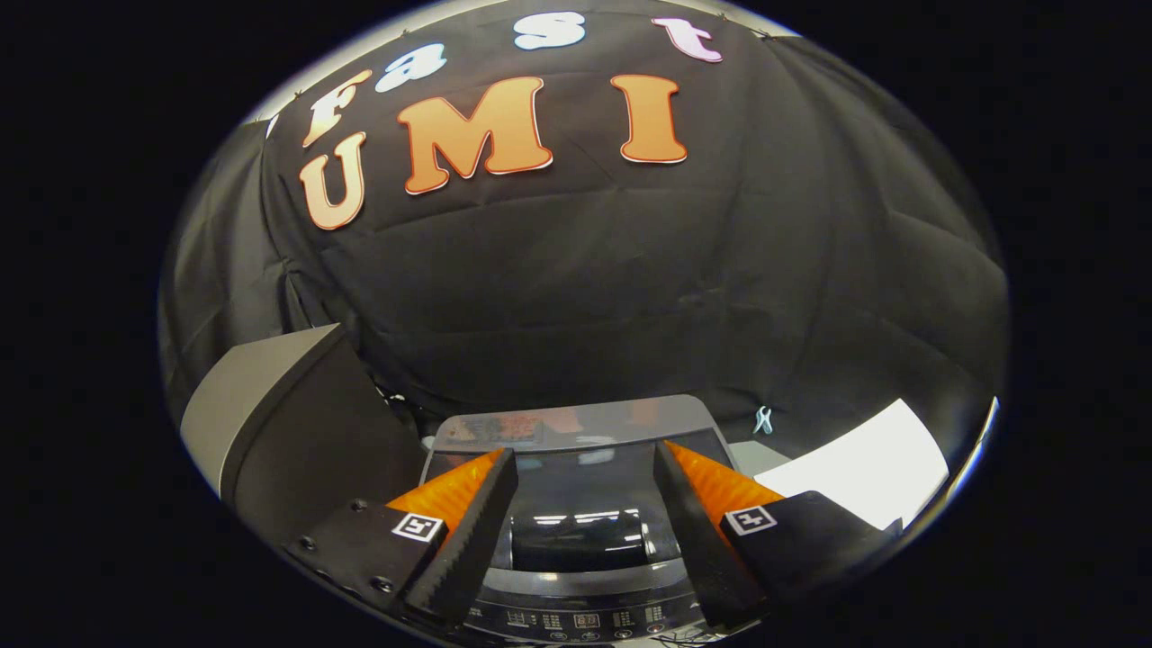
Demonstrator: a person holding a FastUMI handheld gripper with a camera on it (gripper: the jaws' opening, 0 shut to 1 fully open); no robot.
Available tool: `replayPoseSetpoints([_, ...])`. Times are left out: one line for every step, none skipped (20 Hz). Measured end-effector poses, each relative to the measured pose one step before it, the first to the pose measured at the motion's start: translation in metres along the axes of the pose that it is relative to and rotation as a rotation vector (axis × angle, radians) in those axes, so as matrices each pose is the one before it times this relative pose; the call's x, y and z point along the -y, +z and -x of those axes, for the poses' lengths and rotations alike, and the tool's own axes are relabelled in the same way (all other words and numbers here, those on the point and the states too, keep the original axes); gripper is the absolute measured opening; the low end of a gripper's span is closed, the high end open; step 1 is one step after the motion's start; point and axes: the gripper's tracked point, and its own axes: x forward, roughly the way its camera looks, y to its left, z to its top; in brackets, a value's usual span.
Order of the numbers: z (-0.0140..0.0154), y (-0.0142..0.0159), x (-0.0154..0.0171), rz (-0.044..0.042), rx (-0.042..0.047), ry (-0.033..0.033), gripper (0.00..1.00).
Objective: Put the clothes into the washing machine and then close the washing machine lid.
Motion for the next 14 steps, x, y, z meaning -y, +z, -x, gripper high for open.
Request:
replayPoseSetpoints([0.00187,0.00012,0.00125,-0.00107,0.00603,-0.00388,0.99])
replayPoseSetpoints([0.00015,0.00203,0.00029,-0.00414,0.01152,0.00082,0.99])
replayPoseSetpoints([0.00175,0.00246,-0.00161,-0.004,0.00984,0.00344,0.99])
replayPoseSetpoints([0.00329,0.00231,-0.00094,-0.00147,0.00066,0.00367,0.99])
replayPoseSetpoints([0.00511,0.00116,-0.00273,-0.00017,0.00646,0.01126,0.99])
replayPoseSetpoints([0.00795,0.00598,-0.00394,0.00177,0.02125,0.01172,0.99])
replayPoseSetpoints([0.0044,0.00701,-0.00256,0.00135,0.02313,0.0038,0.99])
replayPoseSetpoints([0.00656,0.00671,-0.00123,-0.00092,0.02231,0.0035,0.99])
replayPoseSetpoints([0.00598,0.00411,0.00058,-0.00235,0.0215,0.00591,0.99])
replayPoseSetpoints([0.00722,0.01284,-0.00357,-0.00118,0.02149,0.00686,0.99])
replayPoseSetpoints([0.00782,0.01184,0.00071,-0.00263,0.02256,0.0017,0.99])
replayPoseSetpoints([0.00826,0.01157,0.0011,0.00018,0.01757,0.00343,0.99])
replayPoseSetpoints([0.01027,0.00945,0.00176,0.00258,0.0258,0.00912,0.99])
replayPoseSetpoints([0.00686,0.01439,-0.00112,0.00841,0.02914,0.00745,0.99])
